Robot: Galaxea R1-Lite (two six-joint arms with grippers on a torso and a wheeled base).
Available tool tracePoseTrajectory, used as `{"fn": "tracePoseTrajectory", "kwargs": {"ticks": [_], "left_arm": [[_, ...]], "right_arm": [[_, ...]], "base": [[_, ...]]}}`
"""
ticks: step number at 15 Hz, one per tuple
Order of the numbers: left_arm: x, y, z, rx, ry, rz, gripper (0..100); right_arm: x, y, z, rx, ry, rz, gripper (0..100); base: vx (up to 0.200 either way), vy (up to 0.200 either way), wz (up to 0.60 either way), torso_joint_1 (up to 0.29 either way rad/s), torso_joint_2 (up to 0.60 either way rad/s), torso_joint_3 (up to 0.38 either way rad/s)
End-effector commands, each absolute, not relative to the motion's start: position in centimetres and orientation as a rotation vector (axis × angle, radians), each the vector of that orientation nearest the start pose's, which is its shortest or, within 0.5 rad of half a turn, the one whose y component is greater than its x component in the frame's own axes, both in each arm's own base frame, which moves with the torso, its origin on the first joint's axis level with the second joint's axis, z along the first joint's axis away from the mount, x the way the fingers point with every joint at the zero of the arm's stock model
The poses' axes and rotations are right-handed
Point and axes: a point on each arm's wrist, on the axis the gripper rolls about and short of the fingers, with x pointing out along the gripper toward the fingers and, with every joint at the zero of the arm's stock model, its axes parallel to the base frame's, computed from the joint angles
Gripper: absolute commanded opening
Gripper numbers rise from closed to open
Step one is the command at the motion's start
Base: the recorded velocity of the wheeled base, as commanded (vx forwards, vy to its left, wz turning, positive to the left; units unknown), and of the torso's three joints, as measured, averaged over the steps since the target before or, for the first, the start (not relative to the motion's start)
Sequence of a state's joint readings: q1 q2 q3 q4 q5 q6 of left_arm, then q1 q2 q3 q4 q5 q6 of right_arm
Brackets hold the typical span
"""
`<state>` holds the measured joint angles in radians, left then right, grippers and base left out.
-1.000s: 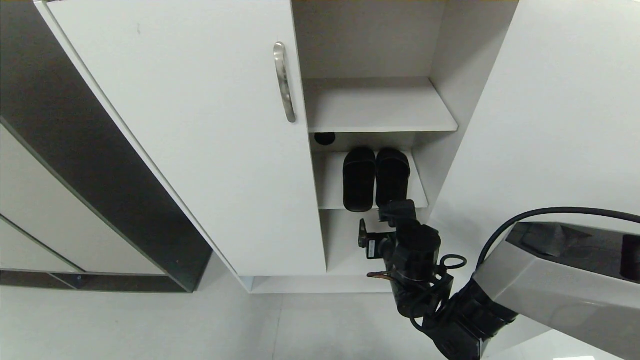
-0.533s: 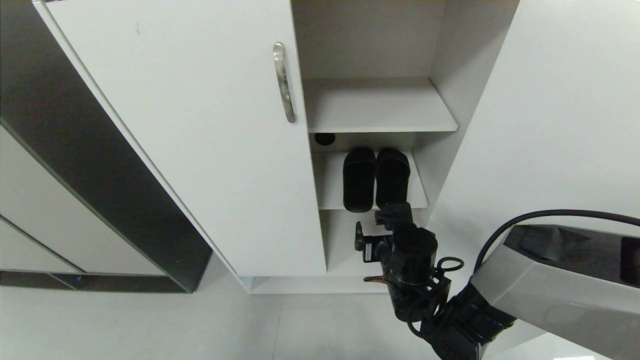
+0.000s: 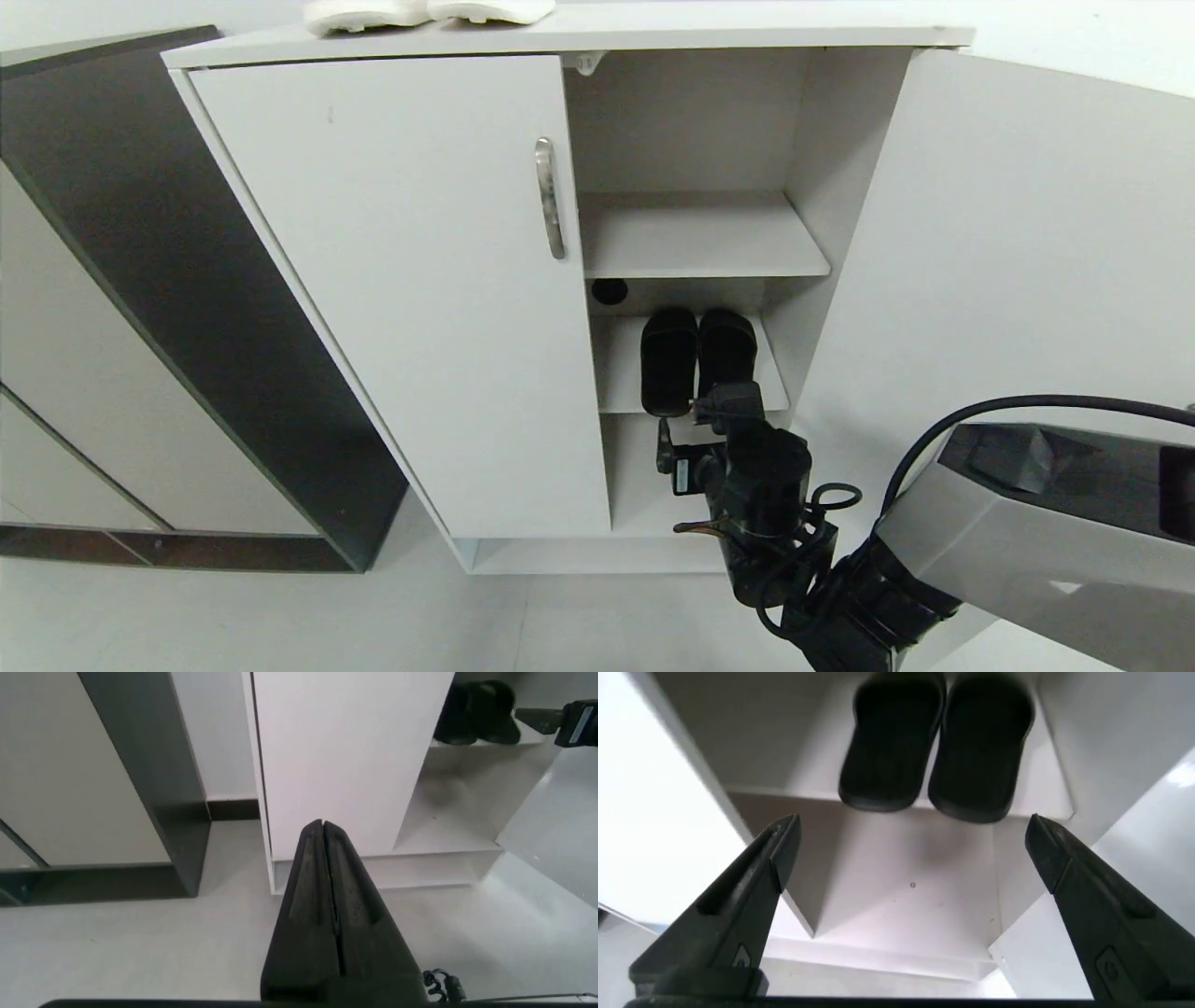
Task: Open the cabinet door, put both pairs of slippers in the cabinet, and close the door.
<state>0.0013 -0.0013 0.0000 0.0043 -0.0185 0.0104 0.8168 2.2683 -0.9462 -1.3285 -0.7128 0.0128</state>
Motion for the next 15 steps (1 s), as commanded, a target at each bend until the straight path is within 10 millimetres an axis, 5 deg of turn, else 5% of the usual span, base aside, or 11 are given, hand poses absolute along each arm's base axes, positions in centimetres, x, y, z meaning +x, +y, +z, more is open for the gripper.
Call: {"fn": "tracePoseTrajectory", "kwargs": {"ticks": [1, 12, 15], "left_arm": [[-2.28, -0.04, 7.5, 0.012, 0.004, -0.017, 0], [-2.28, -0.05, 7.5, 0.014, 0.004, -0.018, 0], [-2.28, -0.05, 7.5, 0.015, 0.004, -0.02, 0]], "right_arm": [[28.82, 28.59, 7.79, 0.009, -0.001, 0.106, 100], [28.27, 28.03, 7.18, -0.024, 0.026, 0.115, 100], [28.14, 27.89, 6.87, -0.034, 0.036, 0.115, 100]], "base": [[0.0, 0.0, 0.0, 0.007, 0.0, 0.193], [0.0, 0.0, 0.0, 0.001, 0.0, 0.177], [0.0, 0.2, 0.0, 0.001, 0.0, 0.032]]}}
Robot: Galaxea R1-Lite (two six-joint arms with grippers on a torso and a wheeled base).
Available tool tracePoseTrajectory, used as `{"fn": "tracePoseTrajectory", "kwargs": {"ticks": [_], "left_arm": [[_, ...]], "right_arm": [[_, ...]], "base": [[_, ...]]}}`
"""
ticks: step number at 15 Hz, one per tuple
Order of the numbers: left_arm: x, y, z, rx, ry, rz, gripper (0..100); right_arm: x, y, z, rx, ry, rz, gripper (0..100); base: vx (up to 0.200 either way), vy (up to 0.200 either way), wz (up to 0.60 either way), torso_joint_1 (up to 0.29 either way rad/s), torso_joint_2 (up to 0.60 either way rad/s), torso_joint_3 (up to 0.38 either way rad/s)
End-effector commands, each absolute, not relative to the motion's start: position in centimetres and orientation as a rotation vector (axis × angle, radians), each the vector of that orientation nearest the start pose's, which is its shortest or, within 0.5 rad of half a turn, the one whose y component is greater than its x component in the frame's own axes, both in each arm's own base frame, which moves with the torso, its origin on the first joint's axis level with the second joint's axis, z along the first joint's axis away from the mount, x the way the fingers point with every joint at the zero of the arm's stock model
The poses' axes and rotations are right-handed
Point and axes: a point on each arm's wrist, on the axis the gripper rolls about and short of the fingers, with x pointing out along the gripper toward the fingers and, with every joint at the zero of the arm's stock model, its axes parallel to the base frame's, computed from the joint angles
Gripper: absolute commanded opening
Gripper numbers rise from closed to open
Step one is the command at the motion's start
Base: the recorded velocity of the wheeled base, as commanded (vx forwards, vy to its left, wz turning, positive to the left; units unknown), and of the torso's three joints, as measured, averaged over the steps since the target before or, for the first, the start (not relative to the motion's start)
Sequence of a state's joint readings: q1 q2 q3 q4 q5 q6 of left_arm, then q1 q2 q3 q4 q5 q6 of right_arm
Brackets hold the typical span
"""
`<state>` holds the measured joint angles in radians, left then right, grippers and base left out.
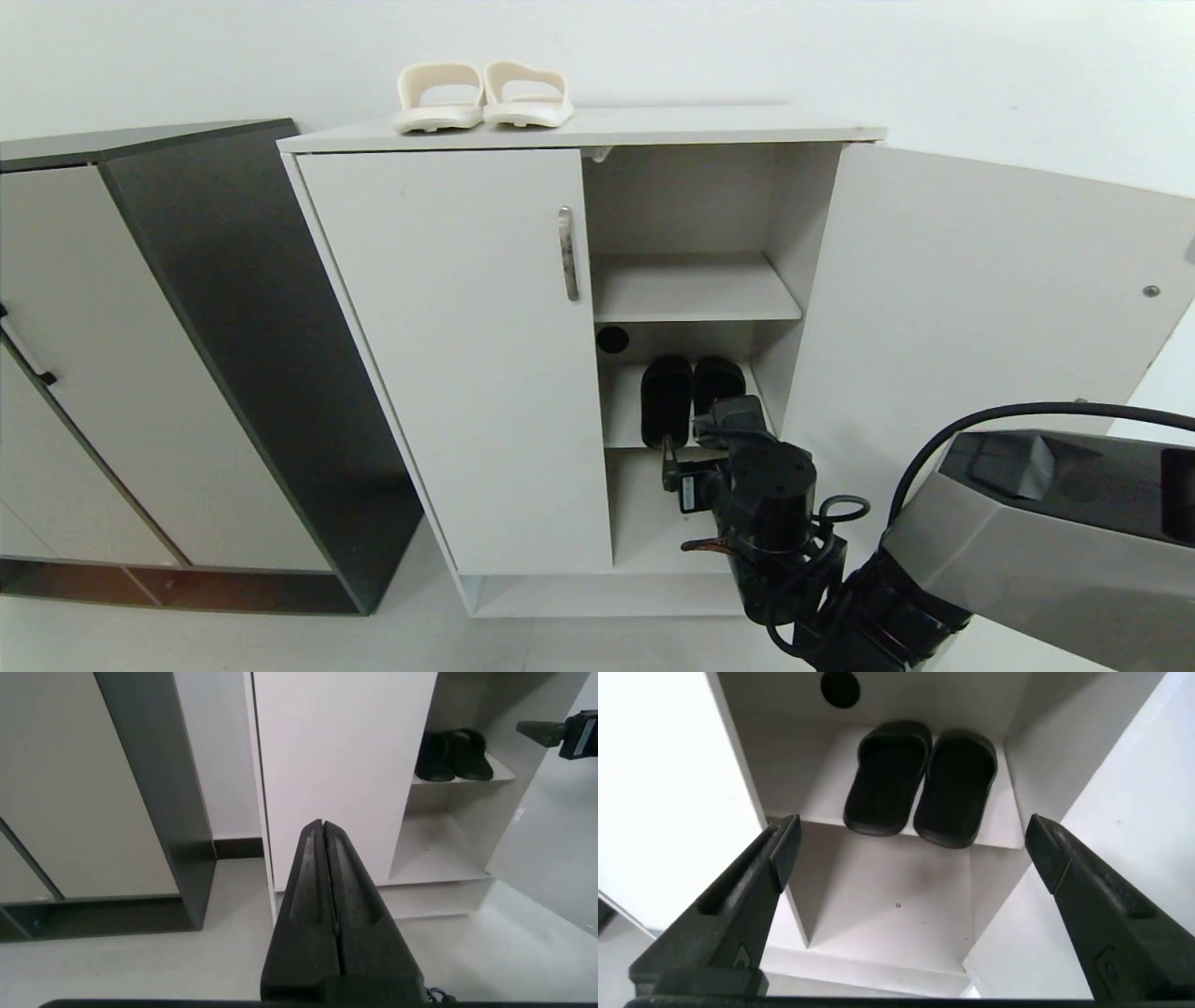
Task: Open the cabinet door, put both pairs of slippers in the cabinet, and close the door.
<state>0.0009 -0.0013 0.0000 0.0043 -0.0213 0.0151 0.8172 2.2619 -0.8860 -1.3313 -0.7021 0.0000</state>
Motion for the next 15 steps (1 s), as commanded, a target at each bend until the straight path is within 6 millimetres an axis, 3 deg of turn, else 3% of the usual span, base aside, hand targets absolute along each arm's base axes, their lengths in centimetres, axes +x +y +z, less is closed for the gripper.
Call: {"fn": "tracePoseTrajectory", "kwargs": {"ticks": [1, 15], "left_arm": [[-2.28, -0.05, 7.5, 0.015, 0.004, -0.02, 0], [-2.28, -0.05, 7.5, 0.015, 0.004, -0.02, 0]], "right_arm": [[28.14, 27.89, 6.87, -0.034, 0.036, 0.115, 100], [28.12, 27.7, 6.36, -0.083, 0.04, 0.116, 100]], "base": [[0.0, 0.2, 0.0, 0.002, 0.0, 0.002], [0.0, 0.2, 0.0, 0.003, 0.0, 0.004]]}}
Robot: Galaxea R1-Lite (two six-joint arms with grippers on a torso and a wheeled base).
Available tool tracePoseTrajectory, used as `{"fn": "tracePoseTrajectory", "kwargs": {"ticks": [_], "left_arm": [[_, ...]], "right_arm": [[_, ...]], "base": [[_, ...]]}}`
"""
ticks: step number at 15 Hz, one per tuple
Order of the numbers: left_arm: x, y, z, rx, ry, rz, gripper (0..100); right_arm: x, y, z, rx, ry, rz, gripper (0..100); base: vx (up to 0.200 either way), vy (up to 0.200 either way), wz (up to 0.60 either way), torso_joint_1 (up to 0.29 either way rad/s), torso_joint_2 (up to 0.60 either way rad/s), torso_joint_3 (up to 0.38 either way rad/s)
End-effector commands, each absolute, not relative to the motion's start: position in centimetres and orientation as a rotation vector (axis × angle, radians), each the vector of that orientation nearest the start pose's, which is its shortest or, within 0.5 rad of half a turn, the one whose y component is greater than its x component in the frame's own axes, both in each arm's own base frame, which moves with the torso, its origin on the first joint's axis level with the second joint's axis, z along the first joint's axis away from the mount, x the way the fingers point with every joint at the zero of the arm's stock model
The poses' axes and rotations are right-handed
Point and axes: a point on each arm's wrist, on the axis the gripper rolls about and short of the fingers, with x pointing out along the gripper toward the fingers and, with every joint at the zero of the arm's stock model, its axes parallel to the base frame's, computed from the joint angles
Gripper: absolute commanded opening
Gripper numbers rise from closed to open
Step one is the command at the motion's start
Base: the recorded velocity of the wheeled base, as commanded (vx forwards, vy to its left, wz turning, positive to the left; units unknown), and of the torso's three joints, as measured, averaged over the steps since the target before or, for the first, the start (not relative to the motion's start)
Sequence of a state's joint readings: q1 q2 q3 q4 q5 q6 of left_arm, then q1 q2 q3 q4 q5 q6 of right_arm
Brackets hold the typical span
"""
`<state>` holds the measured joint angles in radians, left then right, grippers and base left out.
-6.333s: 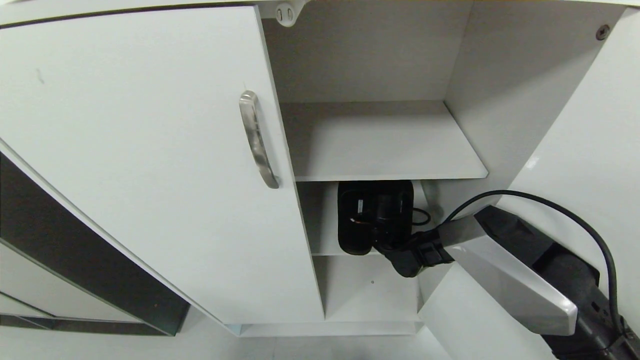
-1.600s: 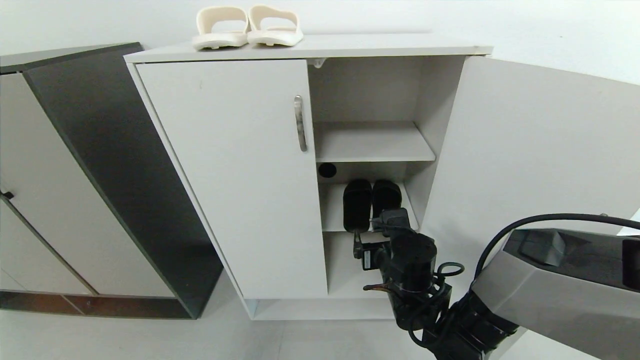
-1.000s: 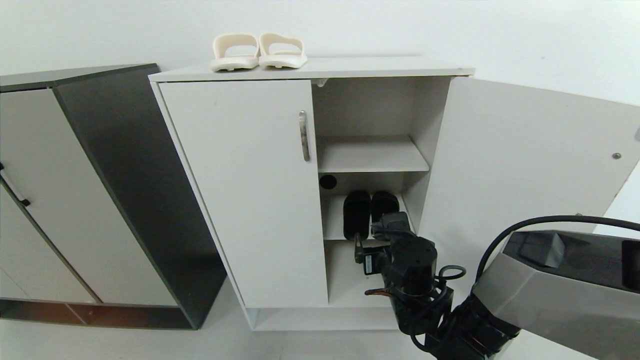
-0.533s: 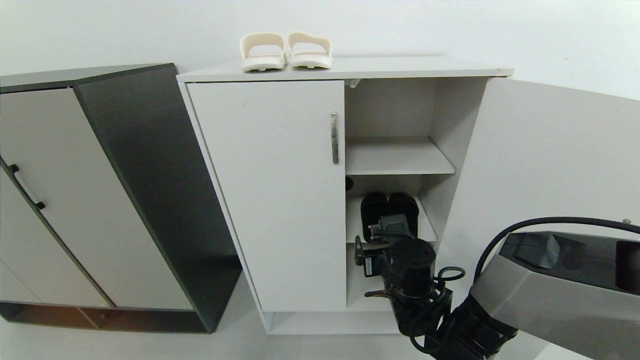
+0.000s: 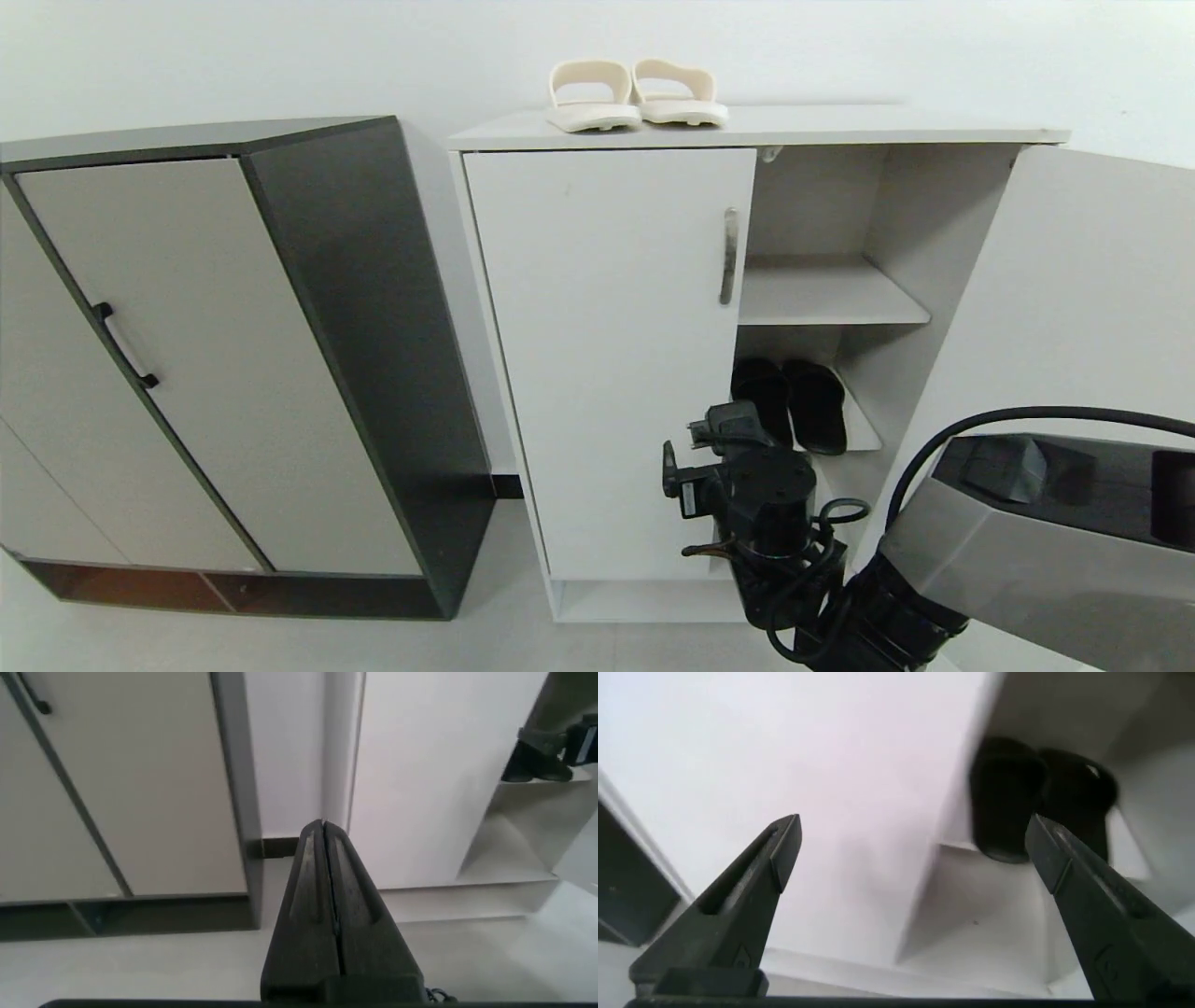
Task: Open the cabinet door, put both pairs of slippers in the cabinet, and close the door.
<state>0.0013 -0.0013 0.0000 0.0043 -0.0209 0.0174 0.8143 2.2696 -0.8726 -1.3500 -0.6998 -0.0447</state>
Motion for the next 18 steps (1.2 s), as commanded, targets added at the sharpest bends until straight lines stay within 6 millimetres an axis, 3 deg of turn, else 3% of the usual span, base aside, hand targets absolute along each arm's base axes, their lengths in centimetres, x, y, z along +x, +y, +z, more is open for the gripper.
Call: {"fn": "tracePoseTrajectory", "kwargs": {"ticks": [1, 18], "left_arm": [[-2.28, -0.05, 7.5, 0.018, 0.004, -0.018, 0], [-2.28, -0.05, 7.5, 0.018, 0.004, -0.018, 0]], "right_arm": [[27.95, 27.52, 6.32, -0.097, 0.03, 0.118, 100], [27.89, 27.43, 5.39, -0.126, 0.047, 0.142, 100]], "base": [[0.0, 0.0, 0.0, 0.0, 0.0, 0.0], [0.0, 0.0, 0.0, 0.0, 0.0, 0.0]]}}
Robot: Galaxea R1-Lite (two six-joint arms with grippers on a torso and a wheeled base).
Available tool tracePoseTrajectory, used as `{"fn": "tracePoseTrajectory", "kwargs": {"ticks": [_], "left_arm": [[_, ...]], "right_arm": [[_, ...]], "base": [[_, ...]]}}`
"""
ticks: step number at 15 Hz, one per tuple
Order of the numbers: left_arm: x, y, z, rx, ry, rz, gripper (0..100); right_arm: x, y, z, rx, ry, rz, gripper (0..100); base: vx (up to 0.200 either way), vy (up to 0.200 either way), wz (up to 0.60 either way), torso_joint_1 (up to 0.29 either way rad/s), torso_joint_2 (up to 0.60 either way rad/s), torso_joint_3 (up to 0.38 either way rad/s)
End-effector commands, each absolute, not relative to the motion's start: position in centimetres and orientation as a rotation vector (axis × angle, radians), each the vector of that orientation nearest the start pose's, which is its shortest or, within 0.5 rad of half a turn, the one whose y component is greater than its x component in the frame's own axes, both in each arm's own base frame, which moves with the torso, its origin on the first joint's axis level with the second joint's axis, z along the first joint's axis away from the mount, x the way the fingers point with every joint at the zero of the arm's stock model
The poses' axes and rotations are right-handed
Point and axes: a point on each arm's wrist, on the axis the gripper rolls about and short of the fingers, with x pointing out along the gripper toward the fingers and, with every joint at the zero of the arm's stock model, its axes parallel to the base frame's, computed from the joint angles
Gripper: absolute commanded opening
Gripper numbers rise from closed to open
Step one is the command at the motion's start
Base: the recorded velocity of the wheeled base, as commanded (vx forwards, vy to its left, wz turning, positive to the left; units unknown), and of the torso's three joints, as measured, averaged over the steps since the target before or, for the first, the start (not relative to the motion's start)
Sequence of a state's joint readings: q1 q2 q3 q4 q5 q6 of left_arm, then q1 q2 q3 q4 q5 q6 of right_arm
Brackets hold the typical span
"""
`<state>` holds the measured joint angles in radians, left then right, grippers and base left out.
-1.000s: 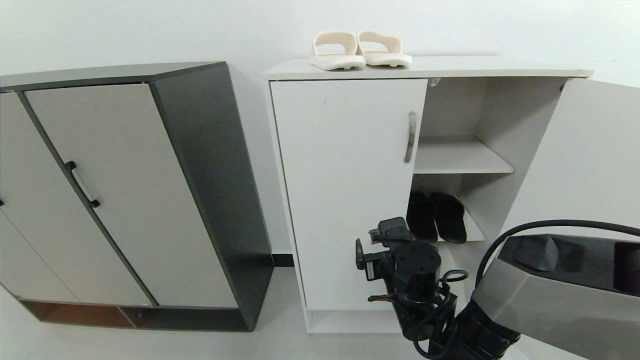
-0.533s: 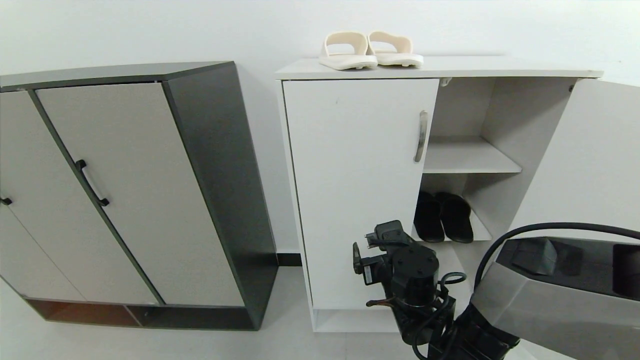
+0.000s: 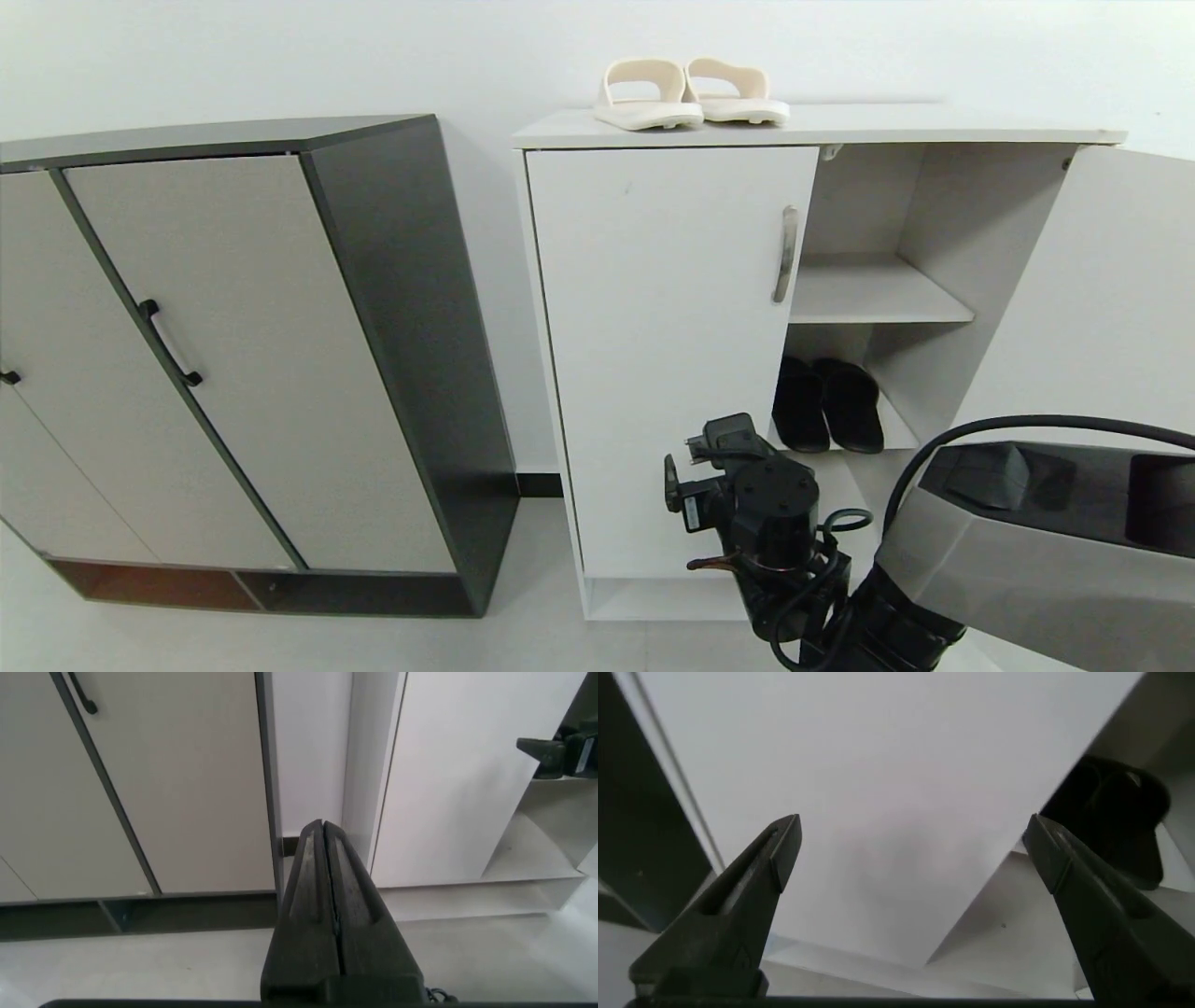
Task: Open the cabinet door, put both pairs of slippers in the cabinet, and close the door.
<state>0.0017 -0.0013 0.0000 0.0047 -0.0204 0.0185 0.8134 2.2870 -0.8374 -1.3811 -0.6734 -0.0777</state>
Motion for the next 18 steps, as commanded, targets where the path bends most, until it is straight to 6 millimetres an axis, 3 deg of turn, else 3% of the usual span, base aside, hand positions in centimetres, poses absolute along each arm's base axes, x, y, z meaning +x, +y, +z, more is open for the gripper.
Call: {"fn": "tracePoseTrajectory", "kwargs": {"ticks": [1, 4, 8, 18], "left_arm": [[-2.3, 0.0, 7.5, 0.018, 0.004, -0.018, 0], [-2.3, 0.0, 7.5, 0.018, 0.004, -0.018, 0], [-2.3, -0.1, 7.5, 0.018, 0.004, -0.02, 0], [-2.3, -0.1, 7.5, 0.02, 0.004, -0.02, 0]], "right_arm": [[27.9, 27.4, 5.4, -0.126, 0.047, 0.142, 100], [27.9, 27.4, 5.3, -0.129, 0.05, 0.14, 100], [28.1, 27.4, 5.0, -0.132, 0.054, 0.137, 100], [28.6, 27.3, 4.3, -0.146, 0.063, 0.127, 100]], "base": [[0.0, 0.0, 0.0, 0.0, 0.0, 0.0], [0.0, 0.0, 0.0, 0.0, 0.0, 0.0], [0.0, 0.0, 0.0, 0.013, -0.21, -0.3], [0.0, 0.0, 0.0, 0.102, -0.49, -0.337]]}}
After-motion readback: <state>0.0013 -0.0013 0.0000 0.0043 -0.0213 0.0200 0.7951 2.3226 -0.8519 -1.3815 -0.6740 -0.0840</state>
